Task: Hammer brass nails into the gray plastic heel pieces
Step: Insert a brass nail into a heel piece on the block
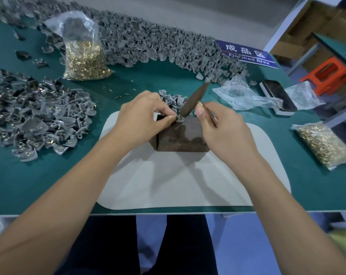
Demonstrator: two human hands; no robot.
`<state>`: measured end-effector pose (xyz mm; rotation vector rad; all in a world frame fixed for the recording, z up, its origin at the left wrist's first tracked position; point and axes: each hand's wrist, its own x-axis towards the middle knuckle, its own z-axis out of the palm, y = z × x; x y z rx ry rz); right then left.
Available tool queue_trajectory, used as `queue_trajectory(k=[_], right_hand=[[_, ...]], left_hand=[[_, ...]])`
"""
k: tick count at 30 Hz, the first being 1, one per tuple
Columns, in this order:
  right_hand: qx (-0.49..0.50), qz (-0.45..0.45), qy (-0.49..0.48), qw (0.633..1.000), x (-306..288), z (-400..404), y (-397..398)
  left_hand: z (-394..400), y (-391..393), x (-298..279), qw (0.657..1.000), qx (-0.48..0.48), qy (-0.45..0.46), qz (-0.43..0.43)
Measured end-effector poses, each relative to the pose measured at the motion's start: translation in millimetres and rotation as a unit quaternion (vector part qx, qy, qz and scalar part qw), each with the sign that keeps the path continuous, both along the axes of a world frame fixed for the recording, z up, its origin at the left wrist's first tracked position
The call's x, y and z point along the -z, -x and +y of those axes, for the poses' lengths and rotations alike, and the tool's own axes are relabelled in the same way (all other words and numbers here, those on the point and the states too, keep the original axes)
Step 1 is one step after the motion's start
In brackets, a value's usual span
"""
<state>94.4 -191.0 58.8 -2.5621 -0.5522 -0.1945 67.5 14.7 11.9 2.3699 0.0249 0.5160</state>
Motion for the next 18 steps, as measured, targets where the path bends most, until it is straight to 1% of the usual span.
queue_trajectory(k=[2,5,8,10,13,16,18], right_hand=[[0.001,-0.011,-0.026,1.0,-0.4,-1.2,0.6],[-0.009,-0.001,0.018,1.0,0.0,1.6,2.5],[-0.007,-0.006,-0.014,1.0,-0.5,-0.9,3.1],[-0.009,0.001,0.01,1.0,-1.3,0.1,3.6],[-0.002,-0.014,-0.013,1.0,-1.0,-0.2,3.2],[-0.01,0.001,0.022,1.0,-1.0,2.0,2.1],[-0.004,-0.009,-0.014,1.0,0.6,0.8,2.1]], left_hand=[[-0.4,-0.6,0.3,1.0,0.004,0.003,0.002],[-0.7,0.2,-0.1,1.0,0.0,-0.002,0.0],[-0.9,-0.2,-0.3,1.0,0.002,0.002,0.002],[-0.6,0.0,0.1,1.0,-0.002,-0.006,-0.002],[-0.4,-0.7,0.5,1.0,0.002,-0.001,-0.003],[0.7,-0.8,1.5,1.0,-0.002,-0.009,-0.005],[0.3,-1.1,1.6,1.0,0.001,-0.009,-0.002]])
